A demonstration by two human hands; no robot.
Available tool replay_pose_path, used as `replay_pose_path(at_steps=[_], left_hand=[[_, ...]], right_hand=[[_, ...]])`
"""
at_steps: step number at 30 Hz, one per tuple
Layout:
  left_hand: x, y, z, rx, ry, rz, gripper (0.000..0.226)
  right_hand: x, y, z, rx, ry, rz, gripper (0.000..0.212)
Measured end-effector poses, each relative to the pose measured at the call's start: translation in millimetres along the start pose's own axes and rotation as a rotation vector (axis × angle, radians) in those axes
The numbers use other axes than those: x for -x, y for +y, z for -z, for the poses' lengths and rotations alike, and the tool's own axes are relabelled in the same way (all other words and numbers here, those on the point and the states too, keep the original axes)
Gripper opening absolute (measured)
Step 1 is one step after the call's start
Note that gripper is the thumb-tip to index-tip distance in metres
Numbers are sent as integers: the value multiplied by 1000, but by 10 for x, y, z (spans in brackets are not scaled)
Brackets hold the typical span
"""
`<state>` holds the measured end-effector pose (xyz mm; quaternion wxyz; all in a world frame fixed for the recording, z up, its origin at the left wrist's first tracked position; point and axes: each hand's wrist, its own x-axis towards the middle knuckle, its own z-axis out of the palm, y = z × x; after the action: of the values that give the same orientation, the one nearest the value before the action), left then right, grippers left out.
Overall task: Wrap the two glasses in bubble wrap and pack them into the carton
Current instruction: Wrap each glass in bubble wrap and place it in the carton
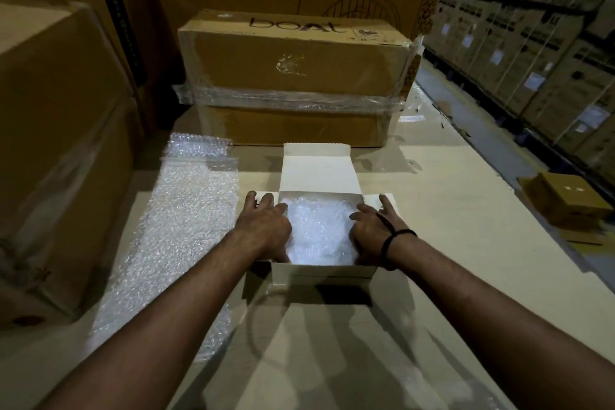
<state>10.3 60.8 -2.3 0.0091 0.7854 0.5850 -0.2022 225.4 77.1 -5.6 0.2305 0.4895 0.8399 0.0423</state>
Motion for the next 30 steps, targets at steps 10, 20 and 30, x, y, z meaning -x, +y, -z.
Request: replay_pose_path(at_steps=[10, 20, 30], left_hand=[[-15, -89, 98, 205, -58, -6, 30], [-39, -98, 119, 98, -20, 25, 38], [-215, -10, 138, 20, -124, 17, 62]], right_hand=[[178, 235, 255, -4, -41, 4, 18], [-81, 31, 173, 145, -238, -19, 20], [-374, 142, 200, 177, -337, -5, 95]])
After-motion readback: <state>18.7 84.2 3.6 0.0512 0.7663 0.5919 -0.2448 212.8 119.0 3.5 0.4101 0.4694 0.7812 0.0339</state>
